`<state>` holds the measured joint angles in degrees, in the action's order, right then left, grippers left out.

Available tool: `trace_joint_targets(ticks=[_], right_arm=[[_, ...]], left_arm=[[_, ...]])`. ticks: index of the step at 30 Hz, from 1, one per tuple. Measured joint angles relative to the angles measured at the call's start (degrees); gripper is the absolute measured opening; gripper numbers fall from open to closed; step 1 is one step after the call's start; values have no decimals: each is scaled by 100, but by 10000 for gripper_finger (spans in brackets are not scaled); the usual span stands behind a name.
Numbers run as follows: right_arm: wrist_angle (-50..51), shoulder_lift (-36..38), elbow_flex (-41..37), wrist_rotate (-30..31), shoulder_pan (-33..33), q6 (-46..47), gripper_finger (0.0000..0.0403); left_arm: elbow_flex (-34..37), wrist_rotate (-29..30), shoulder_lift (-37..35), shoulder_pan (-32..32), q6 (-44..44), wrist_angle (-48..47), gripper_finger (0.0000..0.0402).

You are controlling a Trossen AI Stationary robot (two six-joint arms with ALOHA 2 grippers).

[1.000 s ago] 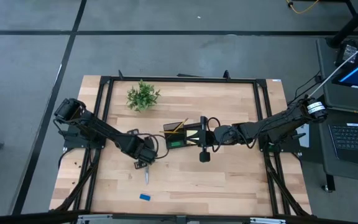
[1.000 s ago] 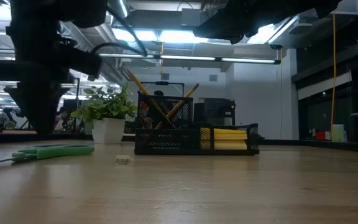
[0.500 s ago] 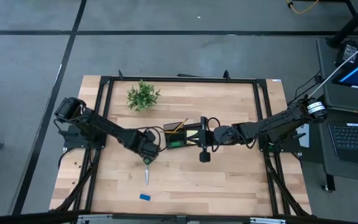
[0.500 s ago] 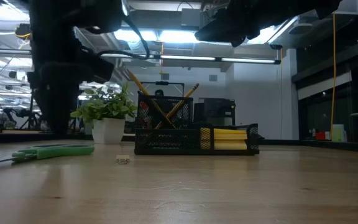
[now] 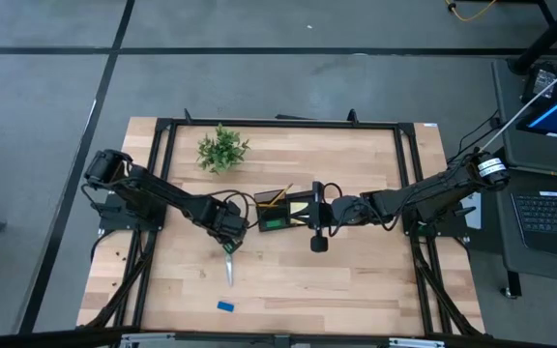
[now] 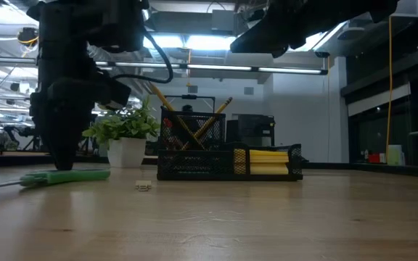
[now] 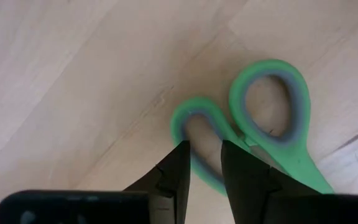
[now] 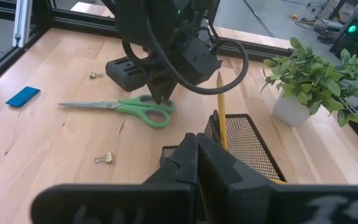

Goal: Pick and place office supplies into organizer
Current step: Put the green scissors into the black desk organizer

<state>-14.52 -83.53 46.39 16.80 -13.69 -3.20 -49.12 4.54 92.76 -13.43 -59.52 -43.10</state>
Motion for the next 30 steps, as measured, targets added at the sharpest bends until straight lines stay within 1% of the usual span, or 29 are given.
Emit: trace_joint_targets(ticks=[5,10,21,24,30], right_arm=[[34,0,0,0,0,-4,10],[36,0,0,0,0,-13,10],[63,0,0,0,0,-13,10],[64,0,0,0,0,-11,10],[69,0,0,0,0,-7,10]], left_arm=[[58,83,-237,9,-1,-128,86],[40,392,-474,7,-139,-243,86],[32,393,-443,4,-230,-271,86],[32,393,-443,4,-321,-506,86],[381,307,-445,4,-528,-402,86]])
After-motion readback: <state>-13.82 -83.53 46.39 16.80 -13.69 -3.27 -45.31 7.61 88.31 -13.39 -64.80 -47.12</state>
